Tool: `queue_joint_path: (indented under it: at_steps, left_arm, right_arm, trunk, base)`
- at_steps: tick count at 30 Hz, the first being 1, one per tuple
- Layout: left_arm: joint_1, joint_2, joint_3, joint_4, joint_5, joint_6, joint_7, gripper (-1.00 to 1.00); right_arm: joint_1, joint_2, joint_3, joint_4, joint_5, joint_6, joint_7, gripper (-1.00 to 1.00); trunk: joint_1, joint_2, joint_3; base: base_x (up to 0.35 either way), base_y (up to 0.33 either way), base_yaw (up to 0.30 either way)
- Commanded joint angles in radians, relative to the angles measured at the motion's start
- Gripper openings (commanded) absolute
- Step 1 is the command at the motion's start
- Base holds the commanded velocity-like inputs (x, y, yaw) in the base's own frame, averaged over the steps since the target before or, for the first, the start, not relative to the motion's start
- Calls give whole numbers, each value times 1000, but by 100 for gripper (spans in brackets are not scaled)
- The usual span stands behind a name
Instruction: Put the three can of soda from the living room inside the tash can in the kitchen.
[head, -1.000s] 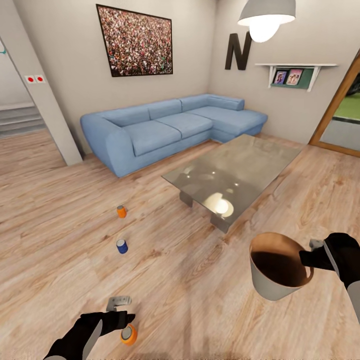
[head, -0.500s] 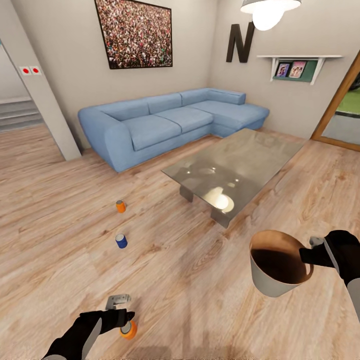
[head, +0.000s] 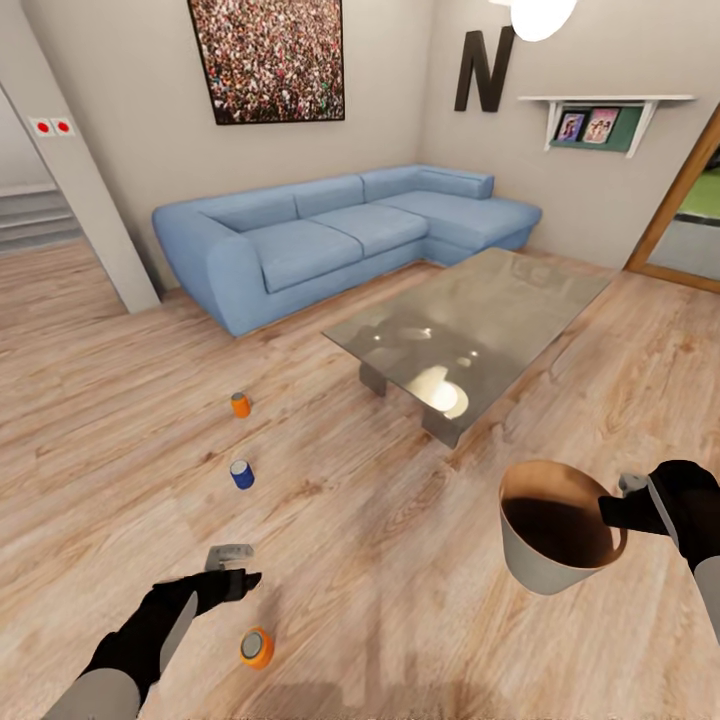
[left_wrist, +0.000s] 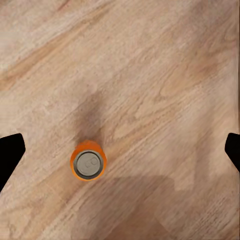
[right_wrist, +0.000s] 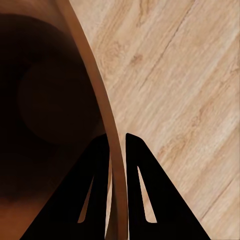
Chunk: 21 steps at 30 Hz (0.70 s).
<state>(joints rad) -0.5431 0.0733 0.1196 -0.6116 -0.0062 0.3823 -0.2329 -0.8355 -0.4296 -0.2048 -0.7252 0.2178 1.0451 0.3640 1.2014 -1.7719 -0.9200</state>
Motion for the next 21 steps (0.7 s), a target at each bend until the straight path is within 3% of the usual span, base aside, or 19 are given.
queue_joint_path:
  at_steps: [1, 6, 21]
  left_arm:
    - [-11, 5, 0, -24, -1, 7, -1, 100]
    - [-32, 21, 2, -40, -4, 25, 0, 100]
    - [-41, 29, 0, -33, -6, 24, 3, 100]
  right_arm:
    - [-1, 0, -1, 0, -15, 2, 4, -100]
    - [-1, 0, 0, 0, -15, 2, 4, -100]
    - [-1, -2, 2, 0, -14, 2, 4, -100]
  trunk:
    - [0, 0, -2]
    - [0, 0, -9]
    - [0, 0, -31]
  base:
    - [8, 0, 0]
    - [66, 25, 0]
    - [47, 35, 0]
